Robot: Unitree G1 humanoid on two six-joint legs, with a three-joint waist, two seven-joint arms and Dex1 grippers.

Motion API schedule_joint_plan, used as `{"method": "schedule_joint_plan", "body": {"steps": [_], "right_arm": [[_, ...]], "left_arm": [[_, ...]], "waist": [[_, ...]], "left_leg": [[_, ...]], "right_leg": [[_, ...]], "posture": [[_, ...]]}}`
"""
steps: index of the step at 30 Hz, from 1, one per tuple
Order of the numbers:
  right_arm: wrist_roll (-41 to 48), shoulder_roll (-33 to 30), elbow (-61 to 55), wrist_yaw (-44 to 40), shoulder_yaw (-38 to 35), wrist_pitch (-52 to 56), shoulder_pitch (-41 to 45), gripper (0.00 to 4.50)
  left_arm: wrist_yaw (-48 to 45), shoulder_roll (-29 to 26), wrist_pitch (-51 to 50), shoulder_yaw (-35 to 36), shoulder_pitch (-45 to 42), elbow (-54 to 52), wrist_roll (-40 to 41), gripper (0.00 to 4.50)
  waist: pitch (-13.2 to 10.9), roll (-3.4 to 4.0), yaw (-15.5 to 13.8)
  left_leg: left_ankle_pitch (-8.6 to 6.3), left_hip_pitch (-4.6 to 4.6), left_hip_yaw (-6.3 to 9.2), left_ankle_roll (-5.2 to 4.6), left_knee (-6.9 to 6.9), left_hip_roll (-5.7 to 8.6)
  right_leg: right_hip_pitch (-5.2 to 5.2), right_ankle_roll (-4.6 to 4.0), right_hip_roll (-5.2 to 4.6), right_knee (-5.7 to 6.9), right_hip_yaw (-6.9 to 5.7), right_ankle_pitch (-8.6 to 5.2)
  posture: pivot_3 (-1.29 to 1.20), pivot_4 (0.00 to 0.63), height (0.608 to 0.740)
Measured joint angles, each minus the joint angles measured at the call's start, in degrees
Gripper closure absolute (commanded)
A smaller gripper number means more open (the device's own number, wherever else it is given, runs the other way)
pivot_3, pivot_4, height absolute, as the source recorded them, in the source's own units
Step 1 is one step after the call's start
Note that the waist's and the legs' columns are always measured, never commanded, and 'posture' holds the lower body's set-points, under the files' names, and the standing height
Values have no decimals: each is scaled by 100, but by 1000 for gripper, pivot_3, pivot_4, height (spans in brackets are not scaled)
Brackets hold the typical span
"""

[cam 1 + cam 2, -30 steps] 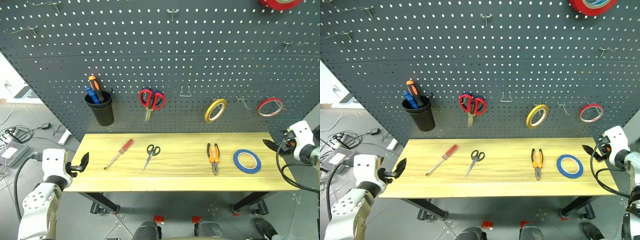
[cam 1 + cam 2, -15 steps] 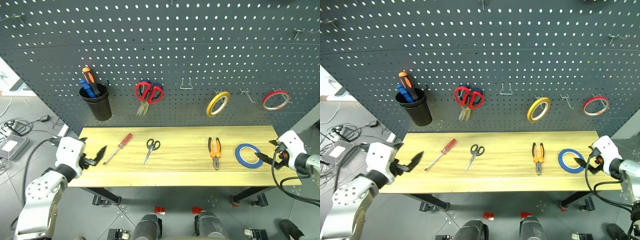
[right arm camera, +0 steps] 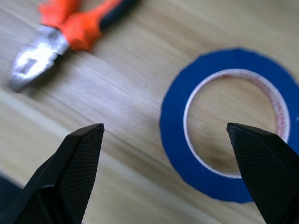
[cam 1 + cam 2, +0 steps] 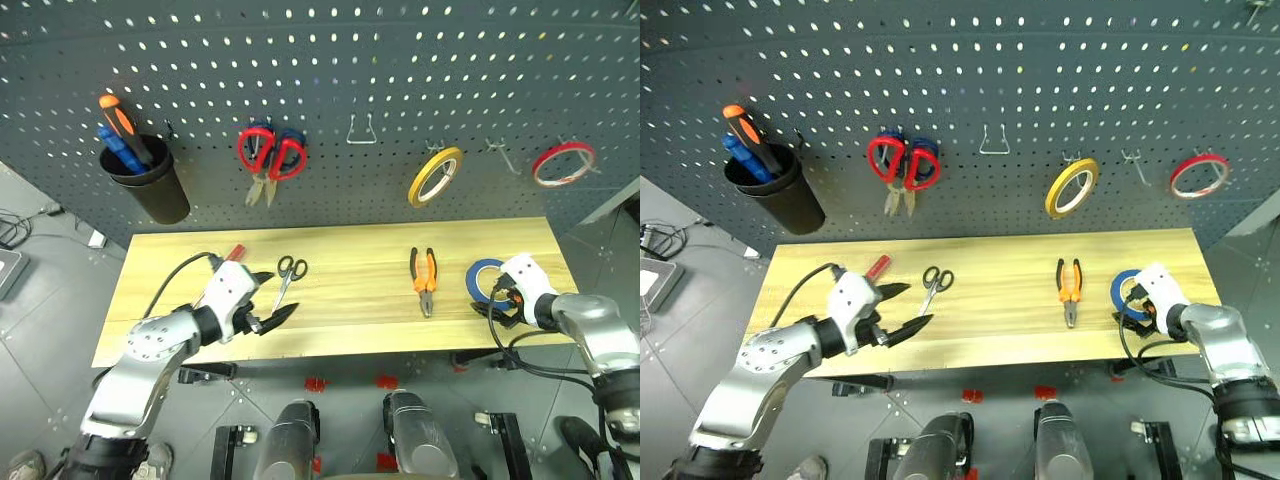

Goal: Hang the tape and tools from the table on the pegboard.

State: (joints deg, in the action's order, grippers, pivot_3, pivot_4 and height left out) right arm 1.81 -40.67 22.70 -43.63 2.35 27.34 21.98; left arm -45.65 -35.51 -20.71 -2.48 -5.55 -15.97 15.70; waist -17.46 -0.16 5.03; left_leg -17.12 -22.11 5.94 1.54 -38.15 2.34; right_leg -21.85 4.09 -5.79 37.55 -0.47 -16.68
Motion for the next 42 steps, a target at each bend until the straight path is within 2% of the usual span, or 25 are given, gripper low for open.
{"method": "schedule_joint_plan", "body": {"steps": [3, 6, 8, 11, 18, 19, 22, 27, 31, 34, 37, 42], "right_arm": [[-162, 31, 430, 6, 182, -10, 323, 0], [-329, 33, 910, -50, 355, -138, 731, 0], [-421, 43, 1187, -136, 475, -212, 1010, 377], [-552, 50, 1467, -241, 640, -357, 1260, 1218], [-622, 44, 1522, -513, 740, -96, 1397, 3649], [-612, 46, 1507, -518, 724, -30, 1405, 3816], [-631, 9, 1238, -406, 644, -54, 1208, 3821], [-737, -94, -897, 409, 104, -266, -255, 3821], [-1085, 324, -2854, 1565, -395, -408, -1513, 3821], [-1739, 970, -4292, 2653, -406, -1090, -2426, 3821], [-2111, 1125, -4907, 3099, -332, -1607, -2277, 3821], [-2191, 1111, -4693, 3185, -344, -1989, -1268, 3821]], "left_arm": [[-108, 81, -6, -182, -213, 64, 0, 529], [-217, 163, -11, -278, -408, 237, 0, 529], [-300, 300, -4, -419, -589, 288, 2, 486], [-442, 429, 37, -585, -660, 328, 3, 486], [-770, 448, 456, -698, -860, 561, -39, 486], [-782, 454, 516, -720, -873, 596, -47, 486], [-790, 602, 723, -744, -949, 762, -72, 486], [-736, 872, 1211, -752, -1155, 988, -140, 486], [-728, 1042, 1576, -731, -1217, 1088, -167, 486], [-593, 1221, 1884, -696, -1255, 1128, -196, 486], [-396, 1437, 2113, -677, -1519, 1214, -241, 486], [-199, 1609, 2310, -659, -1780, 1263, -296, 486]], "waist": [[-116, -12, 21], [-243, -37, 47], [-307, -56, 47], [-348, -75, 47], [-352, -79, 55], [-352, -79, 59], [-351, -79, 53], [-343, -64, 23], [-337, -64, 76], [-337, -64, 138], [-333, -71, 222], [-308, -90, 303]], "left_leg": [[12, -50, -14, 20, -3, -6], [11, -61, -25, 20, -26, -3], [7, -71, -19, 12, -66, -3], [-1, -70, -15, -2, -78, -3], [4, -65, 1, 3, -79, -4], [12, -66, 0, 18, -79, -4], [13, -74, 3, 20, -79, -3], [15, -110, -20, 24, -79, 3], [21, -141, -27, 30, -86, 3], [31, -142, -31, 39, -86, 2], [63, -129, -42, 33, -88, 14], [79, -121, -34, 22, -83, 12]], "right_leg": [[-51, 0, 0, 19, -2, -1], [-56, 0, -5, 22, -3, 0], [-55, 4, -4, 35, -6, 2], [-53, 17, -3, 41, -5, 10], [-47, 20, 2, 49, -13, 12], [-48, 19, 2, 47, -13, 13], [-52, 20, 1, 42, -16, 12], [-105, 21, -9, 51, -7, 13], [-146, 24, -10, 75, -3, 14], [-167, 24, -10, 113, 4, 14], [-166, 40, -15, 134, 24, 40], [-160, 42, -3, 139, 26, 57]], "posture": [[-183, 411, 740], [-183, 425, 740], [-184, 424, 740], [-193, 418, 740], [-219, 382, 740], [-222, 373, 740], [-232, 351, 740], [-270, 324, 740], [-283, 320, 740], [-296, 313, 740], [-298, 304, 740], [-293, 289, 740]]}}
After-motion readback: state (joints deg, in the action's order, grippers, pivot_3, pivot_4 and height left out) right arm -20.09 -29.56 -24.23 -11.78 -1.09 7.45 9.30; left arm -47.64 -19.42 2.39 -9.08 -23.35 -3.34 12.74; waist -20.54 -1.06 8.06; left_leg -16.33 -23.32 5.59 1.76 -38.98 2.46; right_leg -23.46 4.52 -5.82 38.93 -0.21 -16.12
